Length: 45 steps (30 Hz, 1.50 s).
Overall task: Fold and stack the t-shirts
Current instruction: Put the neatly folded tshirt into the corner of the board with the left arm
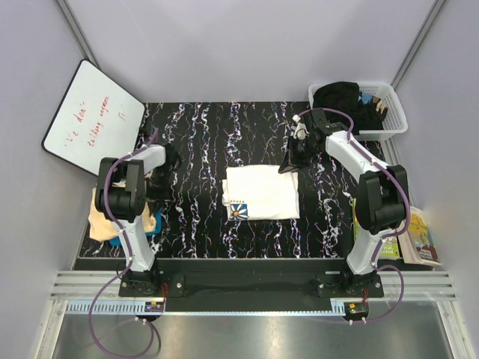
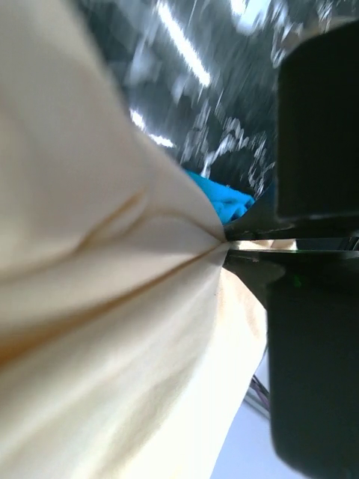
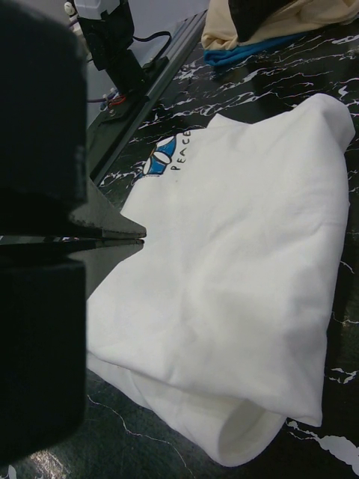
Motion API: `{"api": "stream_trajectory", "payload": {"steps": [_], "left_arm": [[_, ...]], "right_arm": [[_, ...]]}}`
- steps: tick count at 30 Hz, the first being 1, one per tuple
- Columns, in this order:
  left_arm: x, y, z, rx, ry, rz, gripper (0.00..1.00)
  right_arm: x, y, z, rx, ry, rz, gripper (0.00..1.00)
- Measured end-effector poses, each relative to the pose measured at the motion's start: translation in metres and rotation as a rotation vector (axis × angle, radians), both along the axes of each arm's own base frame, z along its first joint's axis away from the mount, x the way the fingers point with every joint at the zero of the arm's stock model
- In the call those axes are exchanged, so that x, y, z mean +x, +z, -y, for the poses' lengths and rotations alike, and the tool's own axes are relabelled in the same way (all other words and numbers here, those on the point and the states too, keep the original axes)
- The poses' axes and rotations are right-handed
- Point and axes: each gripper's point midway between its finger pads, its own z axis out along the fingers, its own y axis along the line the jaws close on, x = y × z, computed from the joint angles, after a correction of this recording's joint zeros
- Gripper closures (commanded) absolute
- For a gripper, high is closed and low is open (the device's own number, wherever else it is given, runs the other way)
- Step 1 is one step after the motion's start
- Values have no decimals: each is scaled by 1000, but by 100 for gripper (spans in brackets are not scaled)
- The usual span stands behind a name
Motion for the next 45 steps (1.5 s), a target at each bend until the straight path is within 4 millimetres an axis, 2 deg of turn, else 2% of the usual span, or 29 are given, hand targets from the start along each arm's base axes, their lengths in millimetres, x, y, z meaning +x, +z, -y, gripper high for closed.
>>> {"api": "stream_trajectory", "payload": {"steps": [12,17,25,27,28,29,31,34,39,42,45], "left_arm": [[13,-2,89,-57,-221,-61,100],[15,-1,123,-110,-258,-69,100],[25,2,156,-238,-230,-22,100],[29,5,166,-280,-218,5,61],[32,7,172,-306,-213,30,29],[36,10,177,-334,-217,52,2],[48,22,195,-409,-222,130,1],[64,51,216,-496,-245,259,1],[78,93,244,-650,-263,416,2],[84,98,265,-761,-239,450,4],[83,86,283,-852,-190,428,5]], "right_arm": [[1,0,1,-5,0,4,100],[1,0,1,-8,1,7,100],[2,-1,3,-20,-3,13,100],[2,0,4,-21,-5,14,100],[2,0,4,-21,-5,15,100],[2,0,4,-21,-5,15,100],[2,0,4,-21,-5,15,100],[2,0,4,-21,-4,15,100],[-1,-2,5,-24,-4,8,100],[-3,-4,5,-26,-2,4,100],[-4,-4,5,-27,-2,4,100]]}}
